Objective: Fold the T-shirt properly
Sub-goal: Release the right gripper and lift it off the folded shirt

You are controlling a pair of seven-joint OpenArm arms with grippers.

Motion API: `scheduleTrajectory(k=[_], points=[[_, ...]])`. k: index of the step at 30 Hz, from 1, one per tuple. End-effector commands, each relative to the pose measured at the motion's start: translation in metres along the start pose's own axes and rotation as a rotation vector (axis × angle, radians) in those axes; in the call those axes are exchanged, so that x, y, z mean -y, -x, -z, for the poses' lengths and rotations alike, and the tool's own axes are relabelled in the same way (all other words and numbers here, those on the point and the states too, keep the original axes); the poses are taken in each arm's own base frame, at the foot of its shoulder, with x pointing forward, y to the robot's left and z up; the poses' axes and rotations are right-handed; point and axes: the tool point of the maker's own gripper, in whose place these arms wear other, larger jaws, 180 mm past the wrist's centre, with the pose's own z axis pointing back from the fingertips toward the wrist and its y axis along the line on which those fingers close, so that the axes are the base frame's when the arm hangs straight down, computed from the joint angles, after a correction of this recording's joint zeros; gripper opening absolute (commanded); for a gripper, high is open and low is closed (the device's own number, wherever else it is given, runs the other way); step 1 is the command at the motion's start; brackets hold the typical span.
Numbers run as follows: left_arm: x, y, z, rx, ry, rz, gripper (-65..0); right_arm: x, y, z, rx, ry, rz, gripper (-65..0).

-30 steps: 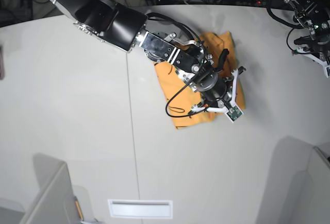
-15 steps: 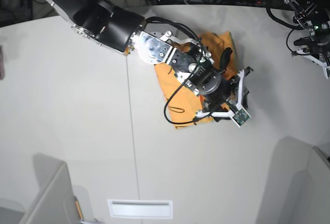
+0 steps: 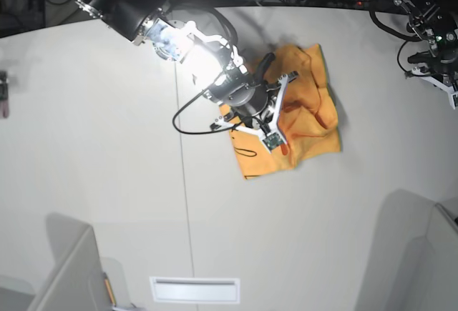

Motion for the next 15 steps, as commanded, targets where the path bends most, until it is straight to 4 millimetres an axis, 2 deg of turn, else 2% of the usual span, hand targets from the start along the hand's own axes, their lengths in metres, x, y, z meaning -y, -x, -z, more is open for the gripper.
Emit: scheduleTrajectory(k=[1, 5, 9, 15], points=[[-0.007, -0.014, -0.003, 0.042, -0.017, 0.008, -65.0, -0.002, -0.018, -0.001, 0.056, -0.001, -0.005, -65.0], [-0.006, -0.013, -0.003, 0.04, -0.016, 0.008, -65.0, -0.007, -0.006, 0.008, 0.017, -0.004, 0.008, -65.0], [-0.007, -0.011, -0.003, 0.036, -0.018, 0.012, -65.0, -0.01, -0.002, 0.014, -0.005, -0.004, 0.014, -65.0], [-0.009, -0.01, -0.003, 0.034, -0.021, 0.011, -65.0, -0.002, 0.011, 0.034, -0.023, 0.029, 0.017, -65.0]])
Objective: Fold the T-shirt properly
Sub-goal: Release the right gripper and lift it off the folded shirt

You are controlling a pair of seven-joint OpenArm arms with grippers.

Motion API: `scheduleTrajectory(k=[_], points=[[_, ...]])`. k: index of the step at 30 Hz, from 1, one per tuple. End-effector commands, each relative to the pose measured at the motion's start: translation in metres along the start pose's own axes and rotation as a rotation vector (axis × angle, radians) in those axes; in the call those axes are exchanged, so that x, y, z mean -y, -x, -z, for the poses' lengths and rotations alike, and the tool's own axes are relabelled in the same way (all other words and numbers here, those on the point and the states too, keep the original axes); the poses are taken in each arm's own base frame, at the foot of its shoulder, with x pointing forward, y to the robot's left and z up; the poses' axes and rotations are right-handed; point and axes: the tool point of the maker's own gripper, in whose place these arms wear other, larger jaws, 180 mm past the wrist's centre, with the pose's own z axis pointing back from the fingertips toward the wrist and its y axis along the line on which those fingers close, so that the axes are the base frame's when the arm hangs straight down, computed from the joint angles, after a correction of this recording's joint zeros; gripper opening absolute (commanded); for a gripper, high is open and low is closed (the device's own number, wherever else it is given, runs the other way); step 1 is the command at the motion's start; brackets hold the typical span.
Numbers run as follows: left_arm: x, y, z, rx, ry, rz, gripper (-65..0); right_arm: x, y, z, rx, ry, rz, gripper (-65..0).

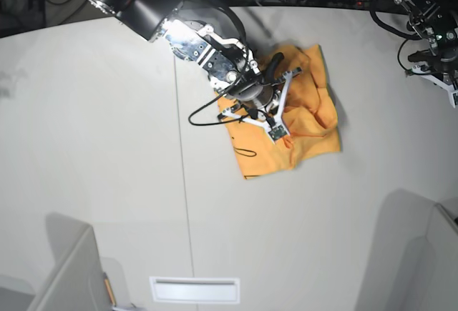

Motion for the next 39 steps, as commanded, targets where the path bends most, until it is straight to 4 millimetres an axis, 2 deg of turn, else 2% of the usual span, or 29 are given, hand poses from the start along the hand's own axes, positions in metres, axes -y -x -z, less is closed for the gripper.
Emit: scheduleTrajectory(k=[1, 5, 12, 16, 19, 22, 26, 30, 32, 36, 39], points=[[-0.008, -0.012, -0.003, 0.04, -0.02, 0.007, -65.0, 0.0, -0.02, -0.002, 0.061, 0.001, -0.004, -65.0], [-0.009, -0.012, -0.003, 0.038, -0.022, 0.007, -65.0, -0.007, -0.033, -0.001, 0.097, -0.009, 0.001, -65.0], [-0.008, -0.011, -0.003, 0.038, -0.02, 0.005, -65.0, -0.056, -0.057, -0.005, 0.156, -0.088, -0.08, -65.0], [-0.008, -0.011, -0.003, 0.038, -0.02, 0.005, -65.0, -0.061, -0.067, 0.008, 0.219, -0.077, -0.137, -65.0], [-0.008, -0.011, -0.003, 0.038, -0.02, 0.005, -65.0, -0.056, -0.077, 0.019, 0.278, -0.088, -0.111, -65.0], [-0.008, -0.011, -0.003, 0.038, -0.02, 0.005, -65.0, -0.059, -0.087, 0.027, 0.32, -0.165, -0.103, -65.0], [-0.005, -0.012, -0.003, 0.038, -0.013, 0.009, -65.0, -0.084, -0.102, 0.022, 0.404, -0.25, -0.212, -65.0], [0.0, -0.012, -0.003, 0.042, -0.006, -0.003, -65.0, -0.095, -0.12, 0.007, 0.472, -0.282, -0.244, -65.0], [0.002, -0.011, -0.003, 0.041, -0.002, -0.009, -65.0, -0.095, -0.133, 0.0, 0.498, -0.283, -0.259, -65.0], [0.01, -0.011, -0.003, 0.039, 0.017, 0.01, -65.0, -0.092, -0.136, -0.003, 0.442, -0.27, -0.292, -65.0], [0.025, -0.013, -0.003, 0.043, 0.052, 0.031, -65.0, -0.06, -0.135, -0.003, 0.362, -0.182, -0.223, -65.0]])
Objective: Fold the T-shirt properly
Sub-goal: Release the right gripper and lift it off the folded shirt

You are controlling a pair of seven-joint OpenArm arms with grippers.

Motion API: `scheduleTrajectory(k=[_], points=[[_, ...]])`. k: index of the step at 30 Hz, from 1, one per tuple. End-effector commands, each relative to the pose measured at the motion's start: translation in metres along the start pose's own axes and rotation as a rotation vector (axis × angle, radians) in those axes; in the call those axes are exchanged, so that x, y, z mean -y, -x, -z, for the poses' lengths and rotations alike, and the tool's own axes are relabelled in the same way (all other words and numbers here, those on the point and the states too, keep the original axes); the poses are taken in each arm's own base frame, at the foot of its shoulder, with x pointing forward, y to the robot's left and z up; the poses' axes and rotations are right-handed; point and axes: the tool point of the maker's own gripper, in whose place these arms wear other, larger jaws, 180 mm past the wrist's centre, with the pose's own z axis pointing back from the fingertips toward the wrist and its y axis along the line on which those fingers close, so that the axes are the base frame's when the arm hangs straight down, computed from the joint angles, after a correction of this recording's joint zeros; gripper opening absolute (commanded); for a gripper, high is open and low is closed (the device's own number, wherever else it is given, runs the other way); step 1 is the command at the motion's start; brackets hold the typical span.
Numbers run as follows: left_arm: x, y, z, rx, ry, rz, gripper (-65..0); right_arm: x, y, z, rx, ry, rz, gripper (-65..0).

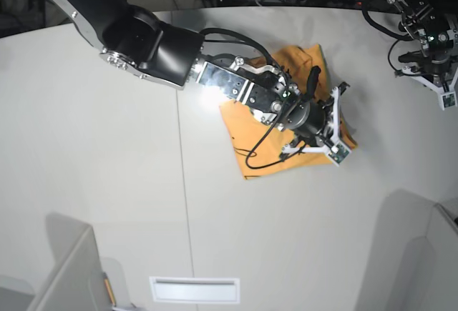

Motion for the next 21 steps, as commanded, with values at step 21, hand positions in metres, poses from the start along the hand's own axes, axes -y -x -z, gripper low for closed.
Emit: scheduleTrajectory(k=[21], points=[[0.052, 0.015, -0.051, 0.117, 0.454, -0.089, -65.0, -0.002, 0.053, -0.126, -0.025, 0.125, 0.135, -65.0]])
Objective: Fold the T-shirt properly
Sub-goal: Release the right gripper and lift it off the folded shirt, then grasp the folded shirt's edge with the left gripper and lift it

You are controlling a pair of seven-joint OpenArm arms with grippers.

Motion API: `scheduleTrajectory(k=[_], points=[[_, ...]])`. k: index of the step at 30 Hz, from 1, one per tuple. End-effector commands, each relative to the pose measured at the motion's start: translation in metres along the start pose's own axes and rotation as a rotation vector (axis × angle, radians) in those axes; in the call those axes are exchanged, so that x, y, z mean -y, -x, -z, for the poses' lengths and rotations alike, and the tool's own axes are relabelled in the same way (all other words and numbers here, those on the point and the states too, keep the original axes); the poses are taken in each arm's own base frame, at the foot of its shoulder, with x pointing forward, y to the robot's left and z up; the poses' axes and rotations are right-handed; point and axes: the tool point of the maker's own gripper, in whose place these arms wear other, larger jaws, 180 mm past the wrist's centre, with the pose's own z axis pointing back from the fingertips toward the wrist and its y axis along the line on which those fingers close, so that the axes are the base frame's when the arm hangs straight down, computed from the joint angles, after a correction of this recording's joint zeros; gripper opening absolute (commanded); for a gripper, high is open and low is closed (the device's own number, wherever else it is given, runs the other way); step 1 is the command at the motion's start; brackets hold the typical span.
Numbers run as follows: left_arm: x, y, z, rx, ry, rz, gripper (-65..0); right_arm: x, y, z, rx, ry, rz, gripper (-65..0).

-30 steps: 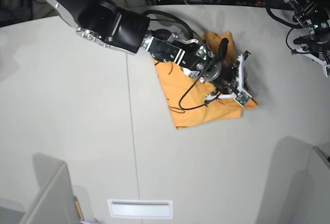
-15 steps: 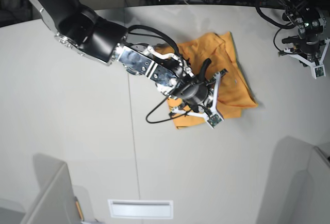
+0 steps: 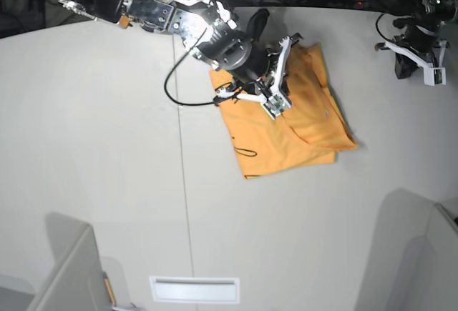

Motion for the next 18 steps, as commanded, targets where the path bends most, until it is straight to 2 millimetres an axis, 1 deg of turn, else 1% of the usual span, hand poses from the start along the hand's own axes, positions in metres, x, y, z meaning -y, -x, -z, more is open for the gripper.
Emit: scheduleTrajectory(k=[1, 2, 5, 7, 9, 13, 15, 16, 17, 18], points=[[0.001, -0.007, -0.006, 0.03, 0.014, 0.008, -65.0, 0.005, -0.005, -0.007, 0.041, 0.022, -0.01, -65.0], [0.006, -0.001, -0.007, 0.017, 0.035, -0.001, -65.0, 0.007, -0.003, -0.01, 0.046, 0.037, -0.016, -65.0], [0.031, 0.024, -0.006, -0.05, 0.12, -0.002, -65.0, 0.017, 0.011, -0.013, 0.036, 0.11, -0.005, -65.0], [0.042, 0.032, -0.004, -0.075, 0.153, 0.005, -65.0, 0.023, 0.022, -0.016, 0.015, 0.137, 0.04, -65.0], [0.046, 0.037, -0.003, -0.088, 0.164, 0.003, -65.0, 0.024, 0.032, -0.018, 0.007, 0.151, 0.087, -65.0], [0.045, 0.037, -0.003, -0.089, 0.162, 0.005, -65.0, 0.014, 0.047, -0.02, 0.006, 0.14, 0.119, -65.0], [0.048, 0.035, -0.002, -0.085, 0.169, 0.008, -65.0, 0.012, 0.05, -0.021, 0.003, 0.138, 0.121, -65.0], [0.05, 0.035, -0.002, -0.084, 0.175, 0.007, -65.0, 0.014, 0.048, -0.021, 0.007, 0.142, 0.125, -58.5], [0.054, 0.037, -0.001, -0.09, 0.185, 0.009, -61.7, 0.016, 0.048, -0.021, 0.008, 0.148, 0.125, -51.8], [0.064, 0.041, 0.0, -0.096, 0.207, -0.002, -55.0, 0.023, 0.047, -0.021, 0.012, 0.164, 0.127, -46.4]])
